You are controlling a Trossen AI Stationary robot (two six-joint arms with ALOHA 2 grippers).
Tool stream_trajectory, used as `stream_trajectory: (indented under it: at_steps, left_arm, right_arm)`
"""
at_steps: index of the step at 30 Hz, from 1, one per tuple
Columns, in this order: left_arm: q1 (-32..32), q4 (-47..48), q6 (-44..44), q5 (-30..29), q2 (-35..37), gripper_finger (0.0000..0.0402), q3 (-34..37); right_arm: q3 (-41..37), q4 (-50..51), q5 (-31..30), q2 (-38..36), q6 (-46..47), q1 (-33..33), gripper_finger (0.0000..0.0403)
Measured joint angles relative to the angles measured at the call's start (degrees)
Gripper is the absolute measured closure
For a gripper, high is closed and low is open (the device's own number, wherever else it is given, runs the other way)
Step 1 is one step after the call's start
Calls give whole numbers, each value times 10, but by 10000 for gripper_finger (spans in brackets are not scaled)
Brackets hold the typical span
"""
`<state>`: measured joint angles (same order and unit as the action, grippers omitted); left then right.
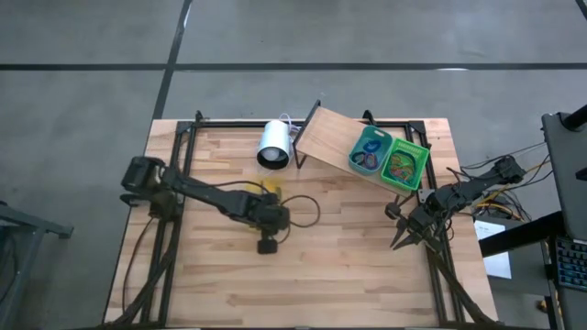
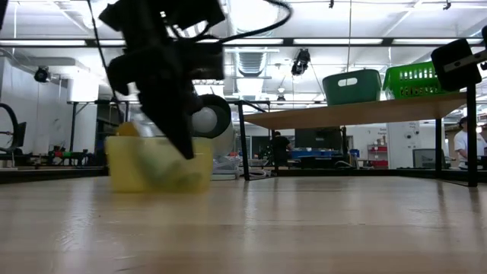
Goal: Pick & Place Office Desk Supplies
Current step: Put the yellow bin on the shelf
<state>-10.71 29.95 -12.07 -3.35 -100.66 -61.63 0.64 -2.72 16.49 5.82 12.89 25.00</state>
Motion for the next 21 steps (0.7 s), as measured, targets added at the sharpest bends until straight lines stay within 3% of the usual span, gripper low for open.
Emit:
stream_trajectory:
  at_steps: [11,21]
  left_arm:
    - [-14,-4,91,6,-98,395,-131]
    - [-16,-1,141,16,-151,395,-194]
  right_arm:
    - [0,0,0,0,0,0,364]
    - [0,0,0,0,0,0,364]
